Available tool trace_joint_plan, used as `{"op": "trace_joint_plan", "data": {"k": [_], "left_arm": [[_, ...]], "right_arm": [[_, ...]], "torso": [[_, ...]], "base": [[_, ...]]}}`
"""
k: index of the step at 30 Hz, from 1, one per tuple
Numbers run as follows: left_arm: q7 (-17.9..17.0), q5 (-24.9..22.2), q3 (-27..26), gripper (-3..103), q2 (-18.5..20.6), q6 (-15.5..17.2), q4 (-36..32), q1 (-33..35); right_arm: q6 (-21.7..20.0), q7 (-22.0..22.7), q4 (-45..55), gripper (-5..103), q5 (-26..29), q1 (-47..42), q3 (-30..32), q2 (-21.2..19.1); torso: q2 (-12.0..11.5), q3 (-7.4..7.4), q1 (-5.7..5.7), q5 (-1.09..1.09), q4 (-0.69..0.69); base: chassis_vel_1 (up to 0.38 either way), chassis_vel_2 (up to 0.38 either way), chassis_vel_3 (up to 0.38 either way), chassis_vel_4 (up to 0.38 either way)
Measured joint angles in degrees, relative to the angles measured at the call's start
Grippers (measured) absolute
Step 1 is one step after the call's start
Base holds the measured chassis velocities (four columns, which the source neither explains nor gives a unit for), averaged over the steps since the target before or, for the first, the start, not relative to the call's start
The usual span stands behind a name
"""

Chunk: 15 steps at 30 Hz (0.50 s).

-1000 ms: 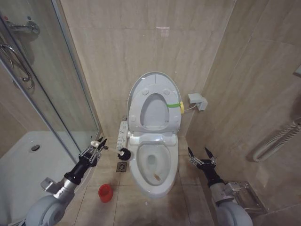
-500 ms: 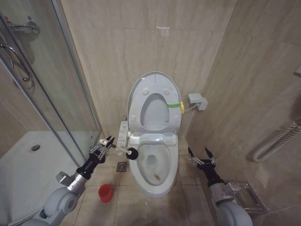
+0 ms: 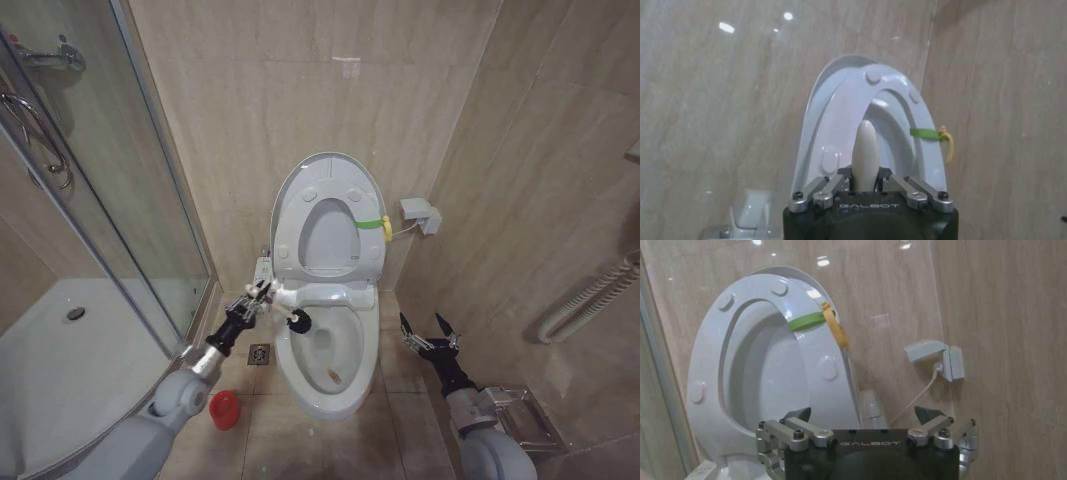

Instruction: Open the toilet lid, clean the toilet bowl with a toilet brush, close the toilet lid, and flush.

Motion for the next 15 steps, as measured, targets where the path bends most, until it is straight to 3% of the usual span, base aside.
{"op": "trace_joint_plan", "data": {"k": [7, 15], "left_arm": [[-0.90, 0.54, 4.73, 22, -3.53, -0.63, 7.69, -6.37], [-6.91, 5.22, 9.60, 22, -9.84, -0.72, 16.18, -12.47]], "right_arm": [[0.00, 0.00, 0.01, 100, 0.00, 0.00, 0.00, 0.00], [0.00, 0.00, 0.00, 100, 0.00, 0.00, 0.00, 0.00]], "torso": [[0.00, 0.01, 0.01, -0.01, -0.01], [0.00, 0.00, 0.01, 0.00, -0.01]], "base": [[0.000, 0.000, 0.000, 0.000], [0.000, 0.000, 0.000, 0.000]]}}
